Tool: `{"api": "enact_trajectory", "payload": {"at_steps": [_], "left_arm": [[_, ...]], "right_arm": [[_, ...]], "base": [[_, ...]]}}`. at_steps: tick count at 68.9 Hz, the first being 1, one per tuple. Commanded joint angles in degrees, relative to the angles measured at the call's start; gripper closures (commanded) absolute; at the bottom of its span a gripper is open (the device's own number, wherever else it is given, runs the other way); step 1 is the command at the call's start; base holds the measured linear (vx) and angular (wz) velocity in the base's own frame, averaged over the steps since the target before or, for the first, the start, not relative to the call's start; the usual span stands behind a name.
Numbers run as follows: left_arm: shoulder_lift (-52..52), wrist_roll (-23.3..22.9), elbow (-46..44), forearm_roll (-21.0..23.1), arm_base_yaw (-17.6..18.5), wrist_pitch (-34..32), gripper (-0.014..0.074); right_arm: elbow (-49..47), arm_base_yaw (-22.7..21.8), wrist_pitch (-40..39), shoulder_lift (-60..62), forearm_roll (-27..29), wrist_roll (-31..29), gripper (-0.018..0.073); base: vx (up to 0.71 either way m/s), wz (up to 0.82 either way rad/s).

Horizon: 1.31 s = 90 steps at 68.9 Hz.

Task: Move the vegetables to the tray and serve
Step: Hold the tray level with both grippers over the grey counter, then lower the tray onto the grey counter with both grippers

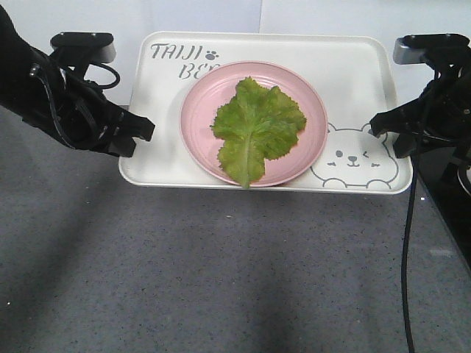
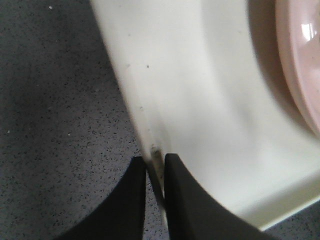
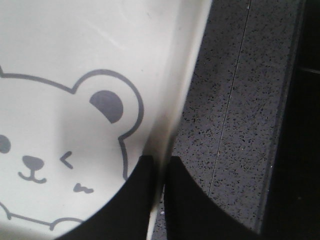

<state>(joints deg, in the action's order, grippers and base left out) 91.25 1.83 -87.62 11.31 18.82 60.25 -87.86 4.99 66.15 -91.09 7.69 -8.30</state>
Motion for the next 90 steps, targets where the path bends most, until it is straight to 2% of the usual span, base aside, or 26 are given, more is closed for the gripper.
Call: {"api": "enact_trajectory", "payload": {"at_steps": [1,90], "left_arm": [[-2.57,1.54,-1.89,11.03,1.98,-6.53,0.0602],[-2.57,1.54,-1.89,11.03,1.98,-6.53,0.0602]], "right_arm": [[-1.52,1.5,-3.45,2.44,11.28,-2.28,0.0565],[-1.52,1.5,-3.55,2.44,11.28,-2.28,0.0565]], "base": [[0.0,0.0],[0.0,0.0]]}}
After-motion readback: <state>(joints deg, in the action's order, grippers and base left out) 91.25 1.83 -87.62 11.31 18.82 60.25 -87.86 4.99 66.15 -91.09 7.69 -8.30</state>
